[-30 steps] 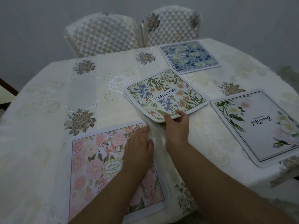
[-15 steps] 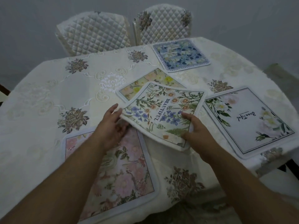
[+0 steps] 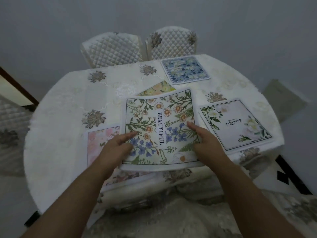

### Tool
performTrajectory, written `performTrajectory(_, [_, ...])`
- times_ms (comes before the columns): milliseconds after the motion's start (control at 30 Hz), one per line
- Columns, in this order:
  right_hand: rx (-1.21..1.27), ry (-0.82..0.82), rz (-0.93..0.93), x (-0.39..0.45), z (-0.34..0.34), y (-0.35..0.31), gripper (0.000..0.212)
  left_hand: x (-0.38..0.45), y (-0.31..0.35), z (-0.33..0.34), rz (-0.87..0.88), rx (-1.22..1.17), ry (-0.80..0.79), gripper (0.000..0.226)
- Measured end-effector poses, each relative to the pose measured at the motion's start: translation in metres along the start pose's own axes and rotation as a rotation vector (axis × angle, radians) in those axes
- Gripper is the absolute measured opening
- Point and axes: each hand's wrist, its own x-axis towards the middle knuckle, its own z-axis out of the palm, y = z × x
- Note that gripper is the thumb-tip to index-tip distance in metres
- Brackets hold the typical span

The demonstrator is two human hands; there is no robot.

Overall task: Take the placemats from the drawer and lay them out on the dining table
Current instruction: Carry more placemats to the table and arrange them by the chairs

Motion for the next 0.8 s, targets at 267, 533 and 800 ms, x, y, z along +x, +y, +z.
performTrajectory(267, [0.069, -0.070, -0.078, -0.090, 0.023, -0.091, 0.081, -0.143, 0.029, -0.069, 0.225, 0.192, 0.312, 0.050])
performTrajectory(533, [-0.060, -0.083, -0.255, -0.201, 0.119, -0.173, 0.065, -0.275, -0.030, -0.193, 0.208, -0.123, 0.391, 0.051])
performTrajectory(800, [-0.127, -0.162, -0.382, -0.332, 0.257, -0.266, 0.062, -0.416, -0.095, -0.344, 0.144, -0.201, 0.474, 0.049])
